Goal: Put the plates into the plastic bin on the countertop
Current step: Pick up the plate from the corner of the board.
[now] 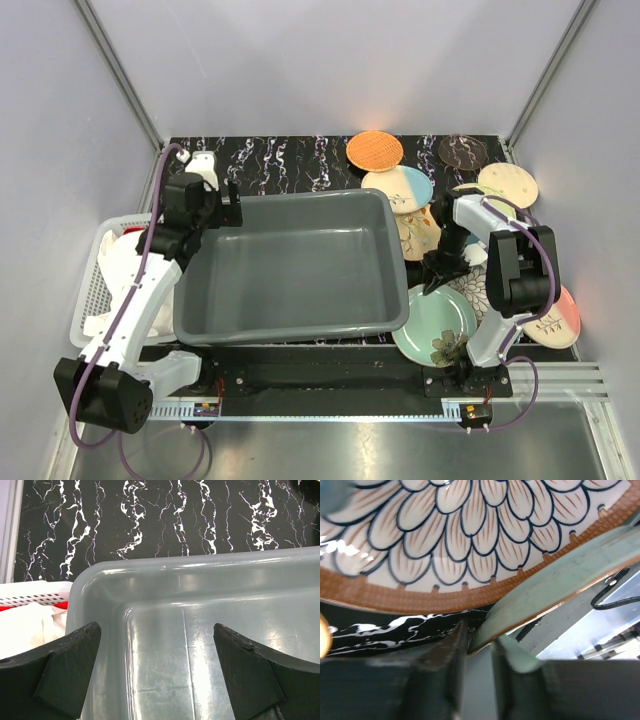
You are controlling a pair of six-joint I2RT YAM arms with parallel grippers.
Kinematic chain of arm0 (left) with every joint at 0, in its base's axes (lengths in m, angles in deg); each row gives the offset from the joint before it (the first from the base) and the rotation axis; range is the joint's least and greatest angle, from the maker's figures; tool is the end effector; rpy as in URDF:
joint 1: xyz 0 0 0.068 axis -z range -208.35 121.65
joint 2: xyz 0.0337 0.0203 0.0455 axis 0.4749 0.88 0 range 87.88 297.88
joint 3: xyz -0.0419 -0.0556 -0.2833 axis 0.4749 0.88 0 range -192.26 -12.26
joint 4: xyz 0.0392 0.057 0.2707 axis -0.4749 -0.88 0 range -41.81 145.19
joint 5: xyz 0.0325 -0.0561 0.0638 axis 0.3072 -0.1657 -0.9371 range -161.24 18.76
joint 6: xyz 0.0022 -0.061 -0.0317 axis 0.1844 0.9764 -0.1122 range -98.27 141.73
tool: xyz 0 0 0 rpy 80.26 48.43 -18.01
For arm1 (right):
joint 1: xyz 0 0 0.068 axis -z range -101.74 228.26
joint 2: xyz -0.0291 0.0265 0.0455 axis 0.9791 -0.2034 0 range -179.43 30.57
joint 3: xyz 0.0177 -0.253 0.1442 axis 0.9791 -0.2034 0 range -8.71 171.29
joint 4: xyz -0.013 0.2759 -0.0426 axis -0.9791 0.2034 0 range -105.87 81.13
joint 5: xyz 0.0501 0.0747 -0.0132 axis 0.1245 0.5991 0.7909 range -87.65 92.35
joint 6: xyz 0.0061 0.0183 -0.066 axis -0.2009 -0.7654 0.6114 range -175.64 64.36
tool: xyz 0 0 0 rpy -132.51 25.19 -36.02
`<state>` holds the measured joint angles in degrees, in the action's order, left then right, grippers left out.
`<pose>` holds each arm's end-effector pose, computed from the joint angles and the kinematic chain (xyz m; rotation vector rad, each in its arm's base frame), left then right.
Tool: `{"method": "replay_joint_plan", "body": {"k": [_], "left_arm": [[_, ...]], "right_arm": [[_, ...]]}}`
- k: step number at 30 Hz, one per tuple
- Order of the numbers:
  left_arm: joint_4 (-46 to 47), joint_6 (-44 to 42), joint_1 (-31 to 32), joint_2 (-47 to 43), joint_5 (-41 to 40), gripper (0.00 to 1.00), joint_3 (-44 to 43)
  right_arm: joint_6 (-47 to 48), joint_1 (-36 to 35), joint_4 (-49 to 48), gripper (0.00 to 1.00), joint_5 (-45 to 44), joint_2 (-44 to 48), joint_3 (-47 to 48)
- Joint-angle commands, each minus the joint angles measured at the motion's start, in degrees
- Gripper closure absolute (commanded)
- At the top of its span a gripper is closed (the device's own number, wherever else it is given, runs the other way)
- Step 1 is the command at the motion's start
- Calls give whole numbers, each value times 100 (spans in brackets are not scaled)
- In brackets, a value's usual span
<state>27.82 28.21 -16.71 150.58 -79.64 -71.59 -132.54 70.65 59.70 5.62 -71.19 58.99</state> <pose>0.2641 -0.0462 0.3439 0.0070 2.1011 -0.0357 0.2839 0.0413 0.1709 -1.6246 -2.3267 0.2700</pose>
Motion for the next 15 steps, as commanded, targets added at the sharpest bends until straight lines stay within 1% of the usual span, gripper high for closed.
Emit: {"method": "replay_joint_plan", "body": {"k": [1, 2, 5, 10, 14, 15], "left_arm": [[198, -33, 14, -196, -144, 1, 18], [198, -33, 14, -214, -144, 1, 44], [198, -59, 31, -267, -188, 1, 97], [198, -112, 49, -346, -223, 1, 124], [198, -68, 66, -355, -214, 1, 123], [206, -51, 67, -346, -206, 1, 115]], "right_arm": [[87, -56, 818, 78, -256, 112, 454], [123, -47, 871, 80, -265, 138, 576], [263, -56, 1003, 99, -292, 182, 753], [544, -47, 1345, 100, -274, 358, 902], [817, -56, 1574, 100, -292, 656, 1429], [896, -47, 1601, 100, -431, 761, 1543]]}}
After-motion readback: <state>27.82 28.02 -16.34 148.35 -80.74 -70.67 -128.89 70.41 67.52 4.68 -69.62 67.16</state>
